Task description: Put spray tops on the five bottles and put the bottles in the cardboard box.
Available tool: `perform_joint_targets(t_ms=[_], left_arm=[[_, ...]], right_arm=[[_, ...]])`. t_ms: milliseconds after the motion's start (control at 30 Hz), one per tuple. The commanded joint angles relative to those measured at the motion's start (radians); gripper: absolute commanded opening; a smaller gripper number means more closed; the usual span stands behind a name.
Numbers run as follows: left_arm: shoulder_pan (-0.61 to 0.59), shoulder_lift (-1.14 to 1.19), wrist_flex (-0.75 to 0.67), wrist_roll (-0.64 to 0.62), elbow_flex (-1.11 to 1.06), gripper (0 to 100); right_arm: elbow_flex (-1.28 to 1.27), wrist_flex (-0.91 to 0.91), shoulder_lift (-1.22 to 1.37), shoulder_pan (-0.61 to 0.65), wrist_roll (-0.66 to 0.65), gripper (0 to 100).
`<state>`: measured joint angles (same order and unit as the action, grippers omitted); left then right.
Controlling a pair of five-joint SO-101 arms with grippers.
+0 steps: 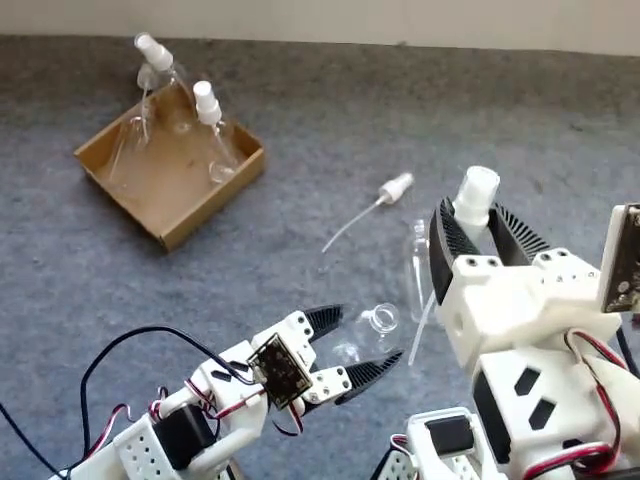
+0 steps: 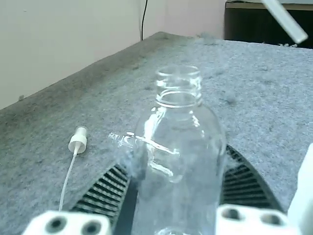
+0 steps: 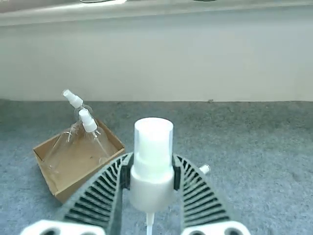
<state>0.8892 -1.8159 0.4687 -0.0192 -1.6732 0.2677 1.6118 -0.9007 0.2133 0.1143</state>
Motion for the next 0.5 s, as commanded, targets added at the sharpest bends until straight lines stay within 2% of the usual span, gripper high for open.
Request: perform_joint_targets(t_ms=[0, 167, 300, 467], left_arm=[[0.015, -0.013, -0.021, 0.011, -0.021, 10], [0.008, -0.013, -0.021, 0.011, -0.021, 10], [0.008, -0.013, -0.021, 0.011, -0.021, 10], [0.008, -0.012, -0.021, 0.011, -0.021, 10]], right_arm=[[0.042, -0.068, -0.002, 0.008, 0.012, 1.4], [0.036, -0.071, -0.001, 0.008, 0.012, 1.4], [-0.077, -0.071, -0.016, 0.010, 0.012, 1.4], [-0.202, -0.107, -0.202, 0.010, 0.012, 1.3]])
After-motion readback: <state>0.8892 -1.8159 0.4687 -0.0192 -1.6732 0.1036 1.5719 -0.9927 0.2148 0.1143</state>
